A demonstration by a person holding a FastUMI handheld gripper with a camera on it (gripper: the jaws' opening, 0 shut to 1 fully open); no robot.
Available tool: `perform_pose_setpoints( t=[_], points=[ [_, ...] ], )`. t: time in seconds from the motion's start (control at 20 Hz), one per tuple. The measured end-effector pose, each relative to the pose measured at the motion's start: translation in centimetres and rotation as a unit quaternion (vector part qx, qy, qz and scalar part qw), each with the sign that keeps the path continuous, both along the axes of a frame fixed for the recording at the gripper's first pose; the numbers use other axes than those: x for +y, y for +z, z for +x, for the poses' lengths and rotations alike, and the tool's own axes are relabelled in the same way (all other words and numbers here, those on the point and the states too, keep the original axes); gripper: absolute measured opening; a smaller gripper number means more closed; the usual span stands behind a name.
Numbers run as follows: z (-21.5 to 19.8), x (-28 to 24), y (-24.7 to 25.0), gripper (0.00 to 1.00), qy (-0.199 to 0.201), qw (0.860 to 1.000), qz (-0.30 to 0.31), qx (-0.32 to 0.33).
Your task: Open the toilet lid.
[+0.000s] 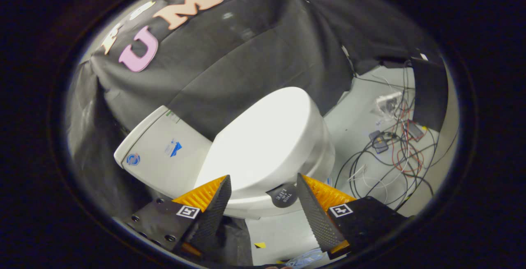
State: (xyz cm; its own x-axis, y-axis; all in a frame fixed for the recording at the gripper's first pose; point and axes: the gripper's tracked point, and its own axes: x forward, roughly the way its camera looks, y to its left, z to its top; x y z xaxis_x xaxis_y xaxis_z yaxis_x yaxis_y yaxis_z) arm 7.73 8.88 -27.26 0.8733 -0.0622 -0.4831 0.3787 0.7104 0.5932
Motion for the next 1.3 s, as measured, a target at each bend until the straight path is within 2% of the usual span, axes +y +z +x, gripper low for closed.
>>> perform_pose_setpoints(
  t=[0.2, 0.55, 0.6, 0.75, 0.85, 0.9, 0.95, 1.0, 1.05, 1.1, 1.15, 1.3],
  points=[
    [-0.4, 0.4, -2.9, 0.97, -0.018, 0.997, 0.074, 0.005],
    [0.4, -0.3, -5.1, 0.96, -0.061, 0.981, 0.182, -0.011],
    [0.6, 0.2, -5.4, 0.78, -0.06, 0.977, 0.202, -0.013],
    [1.4, 1.7, -5.3, 0.78, -0.036, 0.971, 0.233, -0.027],
    [1.3, 2.0, -5.4, 0.78, -0.029, 0.973, 0.229, -0.025],
    [0.9, 1.1, -6.5, 0.56, -0.059, 0.974, 0.217, 0.002],
    [2.3, -0.1, -6.6, 0.35, -0.077, 0.969, 0.234, -0.013],
    [2.1, 0.4, -6.3, 0.14, -0.079, 0.968, 0.239, -0.019],
    [1.8, 0.5, -6.4, 0.11, -0.073, 0.971, 0.225, -0.021],
    [2.6, 0.4, -6.4, 0.11, -0.075, 0.969, 0.231, -0.038],
    [2.2, 0.3, -6.2, 0.01, -0.078, 0.969, 0.234, -0.029],
    [1.9, 0.7, -5.8, 0.01, -0.071, 0.974, 0.214, -0.004]
  ],
)
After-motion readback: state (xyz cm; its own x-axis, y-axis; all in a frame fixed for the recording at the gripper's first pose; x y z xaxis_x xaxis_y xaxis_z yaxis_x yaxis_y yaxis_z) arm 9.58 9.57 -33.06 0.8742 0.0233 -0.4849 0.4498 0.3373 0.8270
